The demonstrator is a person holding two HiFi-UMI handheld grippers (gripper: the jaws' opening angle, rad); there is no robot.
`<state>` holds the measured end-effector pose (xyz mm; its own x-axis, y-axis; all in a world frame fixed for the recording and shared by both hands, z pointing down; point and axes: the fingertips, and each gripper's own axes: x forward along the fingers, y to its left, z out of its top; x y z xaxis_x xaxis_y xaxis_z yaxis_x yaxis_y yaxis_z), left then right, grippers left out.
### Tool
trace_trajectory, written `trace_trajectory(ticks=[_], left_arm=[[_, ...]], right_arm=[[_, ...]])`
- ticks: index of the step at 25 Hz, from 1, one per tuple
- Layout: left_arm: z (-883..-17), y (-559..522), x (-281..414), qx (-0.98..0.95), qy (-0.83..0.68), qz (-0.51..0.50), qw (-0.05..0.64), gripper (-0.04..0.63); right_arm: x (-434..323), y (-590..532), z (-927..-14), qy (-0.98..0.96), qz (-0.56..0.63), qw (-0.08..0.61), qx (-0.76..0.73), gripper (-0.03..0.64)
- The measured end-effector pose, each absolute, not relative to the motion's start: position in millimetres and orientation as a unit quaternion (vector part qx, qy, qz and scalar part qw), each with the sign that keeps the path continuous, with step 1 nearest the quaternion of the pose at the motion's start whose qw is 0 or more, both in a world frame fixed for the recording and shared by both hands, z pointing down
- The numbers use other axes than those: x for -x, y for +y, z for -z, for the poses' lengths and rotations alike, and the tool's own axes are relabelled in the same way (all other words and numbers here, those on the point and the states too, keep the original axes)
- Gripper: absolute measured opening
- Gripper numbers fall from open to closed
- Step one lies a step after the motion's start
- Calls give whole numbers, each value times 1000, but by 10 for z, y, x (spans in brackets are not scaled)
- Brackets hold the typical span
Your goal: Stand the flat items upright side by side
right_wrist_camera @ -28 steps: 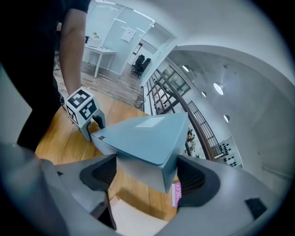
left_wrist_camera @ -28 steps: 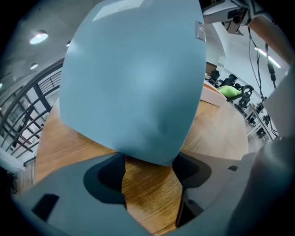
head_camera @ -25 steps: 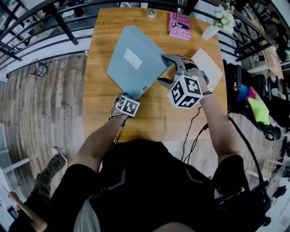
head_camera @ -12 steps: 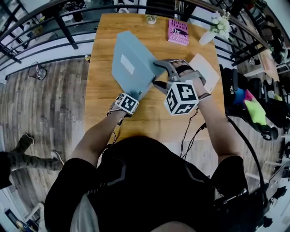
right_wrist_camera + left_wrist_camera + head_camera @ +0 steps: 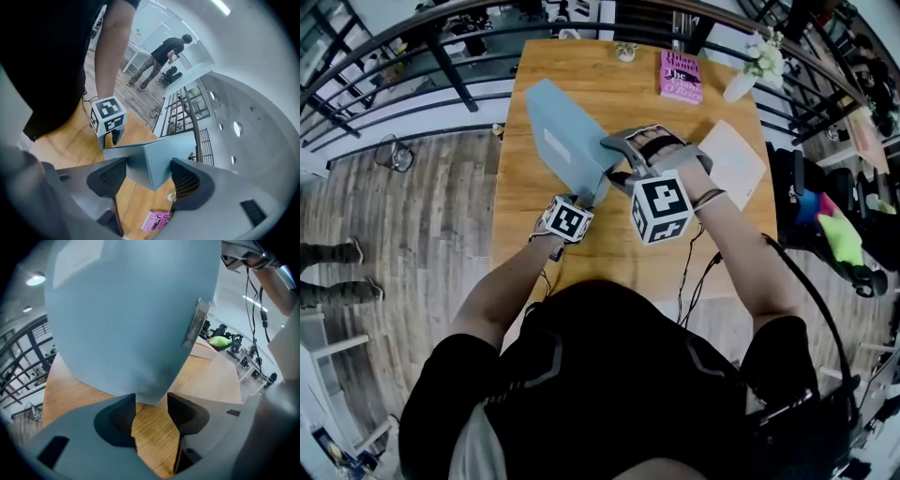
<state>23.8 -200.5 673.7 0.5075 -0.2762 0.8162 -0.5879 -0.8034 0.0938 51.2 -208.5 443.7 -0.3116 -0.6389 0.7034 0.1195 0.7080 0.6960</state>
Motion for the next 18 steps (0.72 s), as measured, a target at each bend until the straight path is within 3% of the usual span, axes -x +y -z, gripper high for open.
trace_trajectory(ticks=[4,11,14,18], left_arm=[[-6391,-2060,-45,-858,-307,-352,214,229],[-5679,-2136,391,-865,-384,-255,198,229],[-5408,-2091,656,-851,-422,-213,227,214],[-5046,-2015,1039,-836,-463,-153,253,210]], right_arm=[[-403,-2166,-4439,-725,362,559,-176,313],[-380,-2224,-4483,-726,357,555,-192,330],[-381,-2233,-4506,-732,347,554,-193,385],[-322,-2185,-4453,-776,298,516,-207,399]])
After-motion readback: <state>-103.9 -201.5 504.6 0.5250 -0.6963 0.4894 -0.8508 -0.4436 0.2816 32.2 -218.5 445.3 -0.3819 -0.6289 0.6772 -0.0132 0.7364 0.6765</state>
